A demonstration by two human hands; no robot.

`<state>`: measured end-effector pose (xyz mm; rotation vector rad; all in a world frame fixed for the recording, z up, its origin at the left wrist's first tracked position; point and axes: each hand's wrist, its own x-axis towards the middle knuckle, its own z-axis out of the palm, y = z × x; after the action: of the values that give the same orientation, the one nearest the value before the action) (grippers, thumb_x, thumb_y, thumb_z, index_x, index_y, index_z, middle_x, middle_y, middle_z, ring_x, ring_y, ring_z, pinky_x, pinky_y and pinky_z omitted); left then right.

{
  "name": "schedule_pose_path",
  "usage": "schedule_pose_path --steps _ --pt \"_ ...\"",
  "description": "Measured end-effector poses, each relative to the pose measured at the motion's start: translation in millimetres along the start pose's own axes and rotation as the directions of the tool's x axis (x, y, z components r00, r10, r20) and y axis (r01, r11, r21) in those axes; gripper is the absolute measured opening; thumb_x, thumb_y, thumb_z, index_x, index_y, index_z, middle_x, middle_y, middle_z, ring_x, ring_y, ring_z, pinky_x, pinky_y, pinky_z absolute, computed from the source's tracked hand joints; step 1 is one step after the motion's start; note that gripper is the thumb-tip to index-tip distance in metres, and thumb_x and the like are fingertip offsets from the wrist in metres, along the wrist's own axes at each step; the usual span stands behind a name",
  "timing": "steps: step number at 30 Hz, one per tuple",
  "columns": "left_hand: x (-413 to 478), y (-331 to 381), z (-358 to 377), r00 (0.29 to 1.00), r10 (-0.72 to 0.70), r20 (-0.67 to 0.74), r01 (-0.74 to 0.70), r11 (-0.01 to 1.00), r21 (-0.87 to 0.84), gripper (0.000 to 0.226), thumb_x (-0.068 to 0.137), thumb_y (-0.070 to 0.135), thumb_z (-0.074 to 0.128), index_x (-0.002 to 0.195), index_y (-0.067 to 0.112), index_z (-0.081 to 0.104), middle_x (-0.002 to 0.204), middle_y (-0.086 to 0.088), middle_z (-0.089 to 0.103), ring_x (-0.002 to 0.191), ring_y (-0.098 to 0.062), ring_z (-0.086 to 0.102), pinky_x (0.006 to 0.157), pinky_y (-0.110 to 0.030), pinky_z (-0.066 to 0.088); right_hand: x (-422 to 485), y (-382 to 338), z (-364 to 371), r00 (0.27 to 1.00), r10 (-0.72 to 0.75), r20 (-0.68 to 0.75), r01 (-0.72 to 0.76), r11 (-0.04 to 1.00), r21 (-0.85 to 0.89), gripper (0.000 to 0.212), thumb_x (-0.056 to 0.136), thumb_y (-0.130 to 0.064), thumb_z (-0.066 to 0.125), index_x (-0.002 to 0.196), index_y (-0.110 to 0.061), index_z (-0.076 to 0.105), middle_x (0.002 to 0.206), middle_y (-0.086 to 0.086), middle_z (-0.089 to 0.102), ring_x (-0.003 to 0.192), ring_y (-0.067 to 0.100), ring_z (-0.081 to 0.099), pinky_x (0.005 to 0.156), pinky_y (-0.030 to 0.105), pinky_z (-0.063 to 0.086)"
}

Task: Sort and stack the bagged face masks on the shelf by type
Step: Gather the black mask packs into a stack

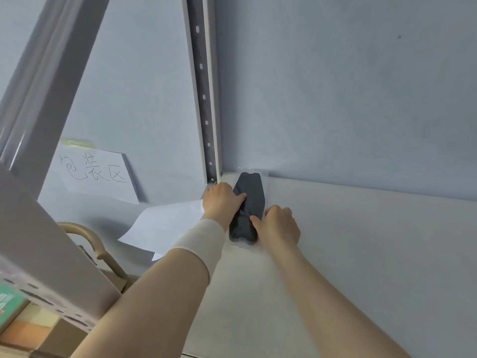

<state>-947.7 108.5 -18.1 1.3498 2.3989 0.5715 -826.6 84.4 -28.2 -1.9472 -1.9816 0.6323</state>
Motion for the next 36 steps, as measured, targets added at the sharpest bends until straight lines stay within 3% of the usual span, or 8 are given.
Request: schedule_pose_path --steps 3,6,12,19,25,36 --pt "-3 3 -9 0.995 0.041 -0.096 -0.028 0.991 0.131 0.046 0.089 0.041 0.055 0.122 0.008 0.053 0.129 -0.012 0.049 0.122 -0.031 0.043 0.095 -0.037 0.040 3 0 -10 0.998 -0.038 0.040 0.036 0.998 0.052 0.051 0.091 -0.048 0.048 0.123 -0.007 0.047 0.124 0.011 0.050 0.111 0.030 0.053 0.087 0.036 0.045" --pt "-9 23 -19 0.956 0.231 -0.179 -0.197 0.962 0.190 0.044 0.095 0.031 0.048 0.136 0.016 0.044 0.139 -0.008 0.045 0.129 -0.028 0.038 0.106 -0.039 0.029 9 19 -38 0.990 -0.134 -0.042 0.132 0.990 -0.049 0.049 0.095 -0.043 0.042 0.129 -0.008 0.043 0.129 0.013 0.048 0.118 0.032 0.047 0.093 0.038 0.040" --pt "-44 111 -2 0.848 0.521 -0.101 -0.450 0.807 0.383 0.041 0.098 0.026 0.041 0.139 0.020 0.043 0.140 -0.003 0.045 0.129 -0.025 0.038 0.105 -0.034 0.025 22 106 -112 0.958 -0.238 -0.157 0.155 0.897 -0.413 0.048 0.097 -0.041 0.035 0.137 -0.014 0.037 0.137 0.010 0.043 0.128 0.030 0.036 0.101 0.042 0.031" --pt "-142 243 90 0.786 0.619 0.016 -0.569 0.711 0.413 0.043 0.098 0.028 0.038 0.140 0.019 0.040 0.143 -0.003 0.041 0.134 -0.024 0.034 0.110 -0.035 0.022 -3 273 -213 0.961 -0.216 -0.172 0.075 0.806 -0.588 0.056 0.098 -0.041 0.032 0.146 -0.014 0.022 0.150 0.009 0.029 0.143 0.029 0.013 0.115 0.048 0.013" --pt "-247 365 172 0.726 0.678 0.116 -0.662 0.643 0.384 0.046 0.098 0.032 0.037 0.143 0.021 0.035 0.148 -0.002 0.036 0.138 -0.021 0.029 0.114 -0.036 0.018 -50 425 -301 0.970 -0.116 -0.216 -0.033 0.810 -0.585 0.056 0.098 -0.040 0.033 0.146 -0.014 0.022 0.152 0.009 0.026 0.144 0.029 0.012 0.116 0.047 0.011" --pt "-351 561 276 0.520 0.840 0.157 -0.846 0.481 0.231 0.042 0.097 0.030 0.038 0.136 0.017 0.044 0.142 -0.003 0.044 0.133 -0.022 0.036 0.112 -0.035 0.021 -61 624 -423 0.940 0.023 -0.339 -0.186 0.869 -0.458 0.059 0.097 -0.044 0.035 0.145 -0.013 0.024 0.148 0.009 0.034 0.137 0.028 0.029 0.113 0.037 0.024"
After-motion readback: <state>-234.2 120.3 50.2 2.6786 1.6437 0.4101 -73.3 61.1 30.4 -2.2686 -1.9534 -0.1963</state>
